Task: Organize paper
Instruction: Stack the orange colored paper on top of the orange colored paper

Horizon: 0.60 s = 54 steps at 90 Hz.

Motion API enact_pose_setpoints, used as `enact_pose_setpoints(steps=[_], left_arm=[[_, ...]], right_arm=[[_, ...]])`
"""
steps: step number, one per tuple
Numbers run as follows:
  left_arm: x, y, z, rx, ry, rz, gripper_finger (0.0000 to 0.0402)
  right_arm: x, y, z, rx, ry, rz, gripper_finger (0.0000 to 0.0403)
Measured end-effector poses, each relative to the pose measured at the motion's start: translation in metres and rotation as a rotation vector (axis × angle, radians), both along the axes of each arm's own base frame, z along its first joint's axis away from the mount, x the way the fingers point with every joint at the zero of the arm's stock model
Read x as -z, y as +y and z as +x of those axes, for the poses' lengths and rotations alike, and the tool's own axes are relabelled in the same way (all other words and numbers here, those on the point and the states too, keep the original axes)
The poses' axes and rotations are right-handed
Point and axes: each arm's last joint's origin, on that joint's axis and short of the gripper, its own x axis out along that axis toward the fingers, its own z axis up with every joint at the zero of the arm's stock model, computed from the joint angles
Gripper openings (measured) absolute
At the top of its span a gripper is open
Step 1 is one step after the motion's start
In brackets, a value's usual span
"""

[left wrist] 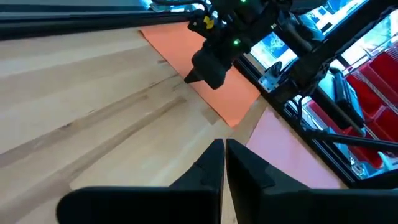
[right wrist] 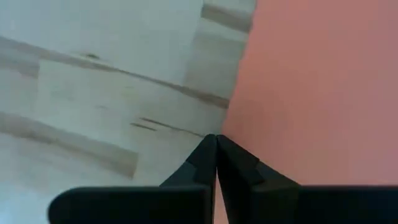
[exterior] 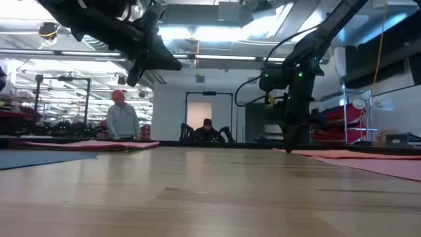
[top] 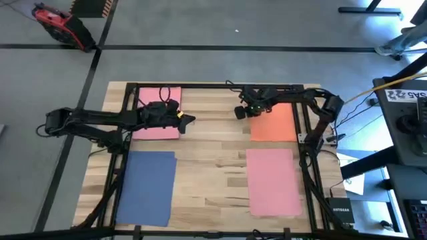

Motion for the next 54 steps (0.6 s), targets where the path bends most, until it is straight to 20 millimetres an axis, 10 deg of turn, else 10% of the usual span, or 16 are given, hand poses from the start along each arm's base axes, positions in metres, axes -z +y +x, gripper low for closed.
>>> enact_pose_setpoints(steps=[54], left_arm=[[0.003,0.000,-0.001,0.001,0.029,-0.006,0.0000]], right_arm=[[0.002,-0.027,0.005,0.027,-0.037,-0.050,0.0001]])
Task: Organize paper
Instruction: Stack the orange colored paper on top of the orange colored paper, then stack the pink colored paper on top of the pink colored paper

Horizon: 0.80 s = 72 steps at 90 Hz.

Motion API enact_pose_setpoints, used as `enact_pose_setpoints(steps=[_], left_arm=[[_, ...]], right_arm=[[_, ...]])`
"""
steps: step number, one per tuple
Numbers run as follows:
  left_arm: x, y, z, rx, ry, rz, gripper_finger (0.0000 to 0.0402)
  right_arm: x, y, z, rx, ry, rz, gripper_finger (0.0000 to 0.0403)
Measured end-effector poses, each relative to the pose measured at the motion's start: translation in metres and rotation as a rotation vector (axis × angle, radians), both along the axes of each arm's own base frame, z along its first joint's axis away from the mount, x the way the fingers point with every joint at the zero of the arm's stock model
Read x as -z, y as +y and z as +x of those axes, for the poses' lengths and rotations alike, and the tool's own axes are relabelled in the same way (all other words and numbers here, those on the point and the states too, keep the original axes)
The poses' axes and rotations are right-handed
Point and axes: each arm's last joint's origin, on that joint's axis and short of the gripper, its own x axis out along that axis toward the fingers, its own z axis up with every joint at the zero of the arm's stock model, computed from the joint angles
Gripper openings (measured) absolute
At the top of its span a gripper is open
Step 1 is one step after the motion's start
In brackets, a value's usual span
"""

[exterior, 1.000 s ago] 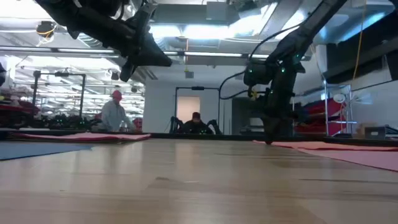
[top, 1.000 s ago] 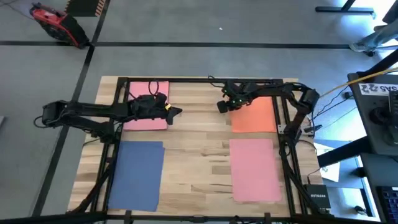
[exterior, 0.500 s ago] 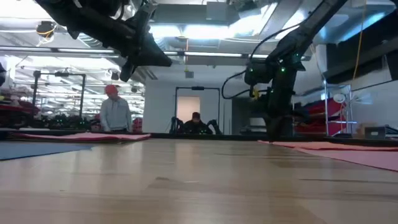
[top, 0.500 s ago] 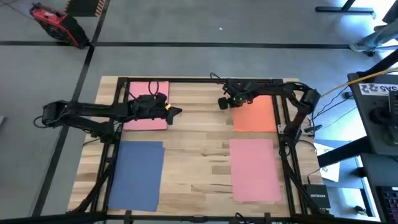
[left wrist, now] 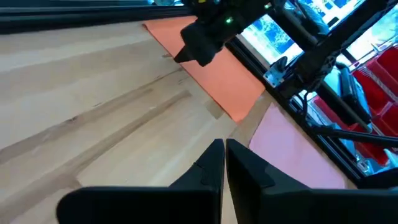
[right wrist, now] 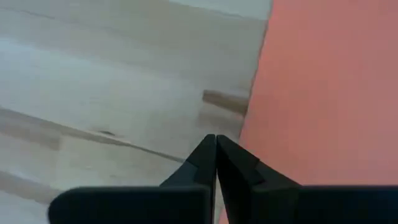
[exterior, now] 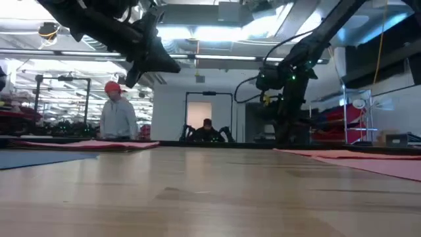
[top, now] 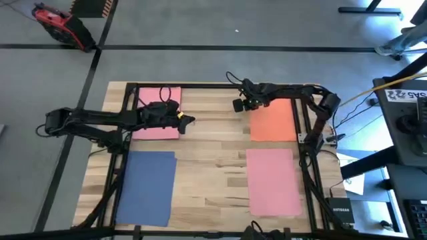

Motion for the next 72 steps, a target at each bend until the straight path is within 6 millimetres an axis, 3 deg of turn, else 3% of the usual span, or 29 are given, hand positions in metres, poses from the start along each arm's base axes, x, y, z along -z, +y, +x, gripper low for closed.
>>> enact_pose_setpoints(steps=[16,29,51,72], left_arm=[[0.000,0.000,0.000,0.007,0.004,0.011,0.0000],[-0.006,-0.002,0.002,0.054,0.042,0.065,0.0000],[-0.034,-0.007,0.000,0.117,0.096,0.150,0.0000],[-0.030,-0.019,-0.032,0.248,0.451,0.184,0.0000]], right_arm=[[-0.002,0.000,-0.001,-0.015,0.004,-0.007,0.0001],[-0.019,0.003,-0.002,-0.080,-0.031,-0.045,0.0001],[-0.059,0.022,0.004,-0.423,-0.186,-0.136,0.0001],[-0.068,0.047,0.015,-0.616,-0.215,-0.171,0.0001]])
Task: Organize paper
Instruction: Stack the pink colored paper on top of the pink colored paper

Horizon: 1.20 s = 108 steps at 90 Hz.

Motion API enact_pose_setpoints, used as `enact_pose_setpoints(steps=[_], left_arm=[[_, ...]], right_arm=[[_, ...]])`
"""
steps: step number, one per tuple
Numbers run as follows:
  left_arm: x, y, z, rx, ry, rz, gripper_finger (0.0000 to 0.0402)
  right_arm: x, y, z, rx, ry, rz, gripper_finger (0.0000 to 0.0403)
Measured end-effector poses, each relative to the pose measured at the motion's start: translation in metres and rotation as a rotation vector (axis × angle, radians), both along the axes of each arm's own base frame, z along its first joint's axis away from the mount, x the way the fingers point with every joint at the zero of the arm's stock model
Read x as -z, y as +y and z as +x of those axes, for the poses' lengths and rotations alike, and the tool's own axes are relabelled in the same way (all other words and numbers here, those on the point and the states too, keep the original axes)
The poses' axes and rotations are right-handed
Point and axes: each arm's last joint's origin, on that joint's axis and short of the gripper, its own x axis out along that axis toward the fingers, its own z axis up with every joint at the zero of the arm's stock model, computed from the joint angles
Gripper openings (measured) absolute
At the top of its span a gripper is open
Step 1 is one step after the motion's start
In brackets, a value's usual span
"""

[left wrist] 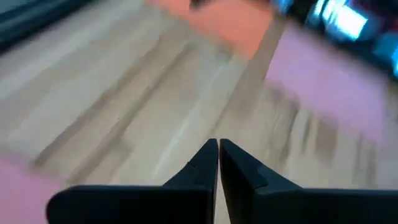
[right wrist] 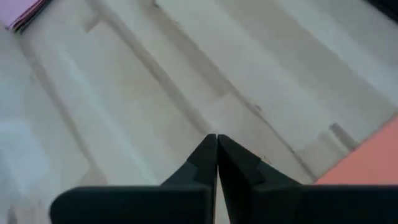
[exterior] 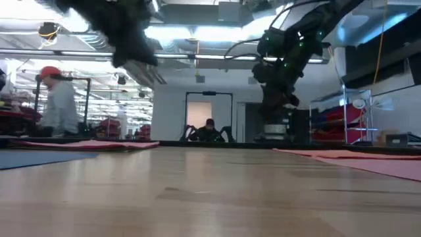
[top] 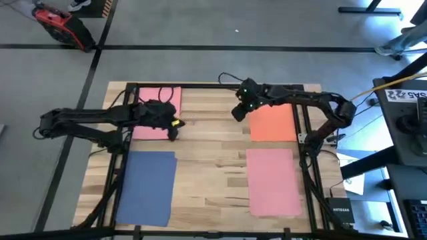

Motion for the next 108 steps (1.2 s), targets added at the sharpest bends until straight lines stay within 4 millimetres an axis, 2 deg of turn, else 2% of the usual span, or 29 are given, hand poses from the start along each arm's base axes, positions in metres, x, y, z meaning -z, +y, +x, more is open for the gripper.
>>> enact_pose_setpoints(steps=[13,27,41,66,82,108], left_arm=[[0.017,-0.010,-0.008,0.123,0.219,0.047,0.0000],[0.037,-0.018,-0.001,0.201,0.353,0.146,0.0000],[0.056,-0.019,0.007,0.225,0.462,0.158,0.0007],[0.080,-0.011,0.027,0.269,0.519,0.188,0.0068],[0.096,-0.007,0.032,0.245,0.603,0.211,0.0106],[0.104,-0.004,0.035,0.204,0.660,0.281,0.0129]], right_arm=[[0.000,0.005,0.004,-0.005,0.006,-0.035,0.0001],[-0.001,0.004,0.004,0.002,0.006,-0.047,0.0001],[-0.001,0.004,0.004,-0.001,0.007,-0.055,0.0001],[-0.001,0.003,0.004,-0.023,0.005,-0.074,0.0001],[-0.001,0.003,0.004,-0.026,0.005,-0.076,0.0001],[-0.001,0.003,0.004,-0.026,0.006,-0.076,0.0001]])
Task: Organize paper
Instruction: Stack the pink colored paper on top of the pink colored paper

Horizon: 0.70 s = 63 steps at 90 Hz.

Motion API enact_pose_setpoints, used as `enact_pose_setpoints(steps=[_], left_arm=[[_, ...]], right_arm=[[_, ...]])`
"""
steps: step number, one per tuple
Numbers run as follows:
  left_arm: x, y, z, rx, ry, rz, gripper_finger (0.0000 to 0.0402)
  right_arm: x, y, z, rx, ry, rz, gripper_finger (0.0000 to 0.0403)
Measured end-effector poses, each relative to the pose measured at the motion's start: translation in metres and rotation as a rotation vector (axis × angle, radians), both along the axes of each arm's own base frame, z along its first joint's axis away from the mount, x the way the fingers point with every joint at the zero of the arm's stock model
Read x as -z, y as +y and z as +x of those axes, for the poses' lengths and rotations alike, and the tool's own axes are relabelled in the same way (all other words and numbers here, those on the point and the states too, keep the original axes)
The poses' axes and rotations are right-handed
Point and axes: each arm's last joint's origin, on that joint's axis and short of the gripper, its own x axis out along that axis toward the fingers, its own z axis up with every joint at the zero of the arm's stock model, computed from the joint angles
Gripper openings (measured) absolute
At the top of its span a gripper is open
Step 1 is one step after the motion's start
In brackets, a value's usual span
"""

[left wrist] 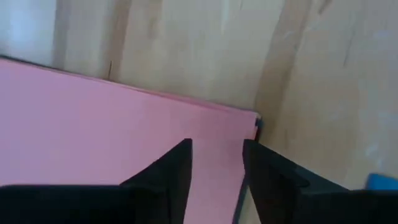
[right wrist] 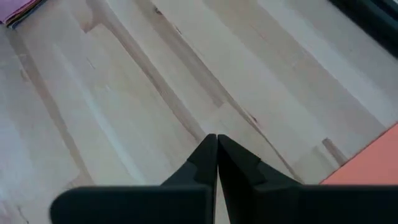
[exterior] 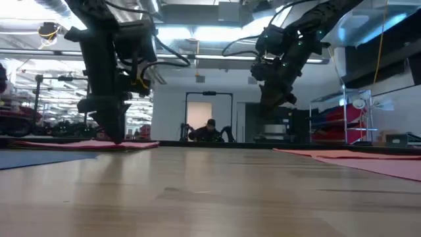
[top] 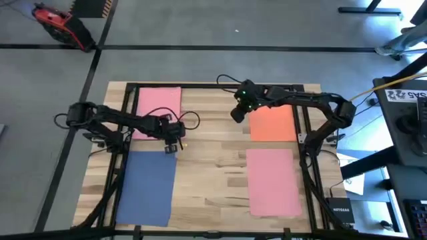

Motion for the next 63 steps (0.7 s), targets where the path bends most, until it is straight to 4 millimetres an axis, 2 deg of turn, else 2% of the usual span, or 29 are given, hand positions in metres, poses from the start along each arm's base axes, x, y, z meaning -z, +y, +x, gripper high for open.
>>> enact_pose_setpoints(steps=[39,63], left_arm=[[0.002,-0.008,0.001,0.040,0.006,-0.039,0.0129],[0.013,-0.004,-0.010,0.020,0.060,-0.039,0.0119]], right_arm=[[0.000,0.000,0.000,0.000,-0.001,0.000,0.0001],[-0.001,-0.001,0.002,0.000,-0.020,-0.011,0.0001]])
